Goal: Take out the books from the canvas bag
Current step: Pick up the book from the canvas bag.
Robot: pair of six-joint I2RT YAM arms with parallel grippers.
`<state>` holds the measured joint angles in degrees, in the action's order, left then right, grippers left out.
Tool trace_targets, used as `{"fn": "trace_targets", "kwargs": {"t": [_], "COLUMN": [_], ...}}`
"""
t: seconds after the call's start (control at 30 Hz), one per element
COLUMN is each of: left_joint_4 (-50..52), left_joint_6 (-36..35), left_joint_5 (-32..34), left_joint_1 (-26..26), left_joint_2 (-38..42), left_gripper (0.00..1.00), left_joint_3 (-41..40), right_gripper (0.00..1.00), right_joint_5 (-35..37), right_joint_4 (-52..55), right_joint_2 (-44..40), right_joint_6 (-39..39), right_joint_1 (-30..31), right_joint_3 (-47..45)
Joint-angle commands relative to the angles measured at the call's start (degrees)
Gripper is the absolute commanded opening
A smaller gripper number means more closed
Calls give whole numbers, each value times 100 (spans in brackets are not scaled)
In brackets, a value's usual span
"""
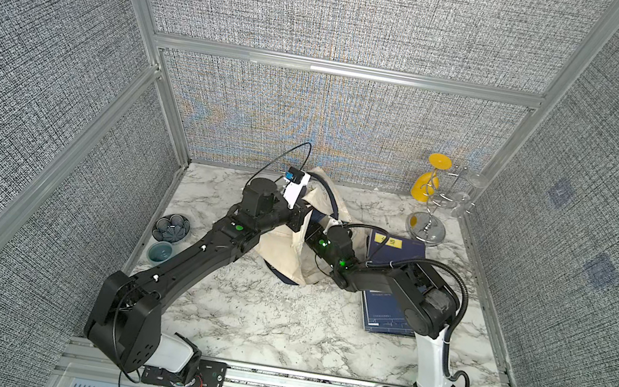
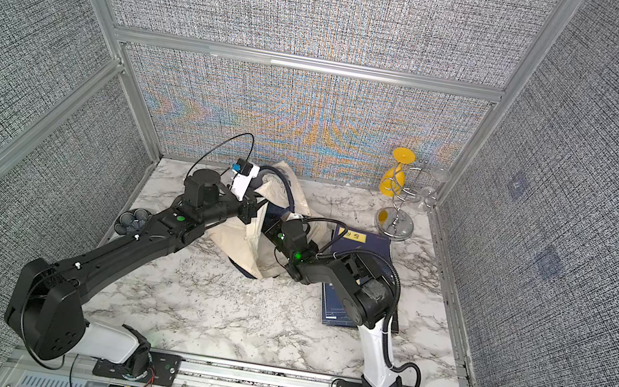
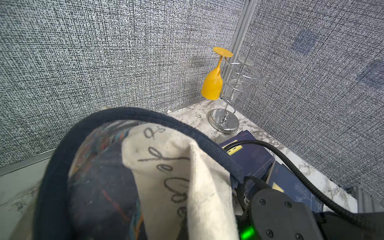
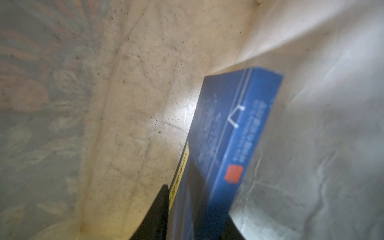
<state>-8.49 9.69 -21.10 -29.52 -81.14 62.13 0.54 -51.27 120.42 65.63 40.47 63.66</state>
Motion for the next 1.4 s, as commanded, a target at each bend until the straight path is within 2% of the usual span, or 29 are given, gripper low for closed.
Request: {"fn": "trace_targets", "kwargs": {"t": [0.0,0.23,0.87,1.37], "left_joint_4": [-193,471,869,1051], "left_joint_6": [-96,-337,-159,221], "left_joint_5": [-97,817,2069,2393], "left_joint_1": [-10,-1,20,32], "left_joint_2": [27,-169,-476,-657], "left_gripper": [0,0,0,0], "left_joint_3": [86,383,624,691], "right_gripper": [23,0,0,0], "right_joint_5": [8,-70,-54,-265], "right_joint_4": [95,257,723,1182], "right_joint_2": [0,-226,-1191,-2071], "right_joint_6": [-61,-357,-1725,-2606], "right_joint_1": [-20,-21,84,220], "right_joint_3": [-21,-149,-872,-1041]}}
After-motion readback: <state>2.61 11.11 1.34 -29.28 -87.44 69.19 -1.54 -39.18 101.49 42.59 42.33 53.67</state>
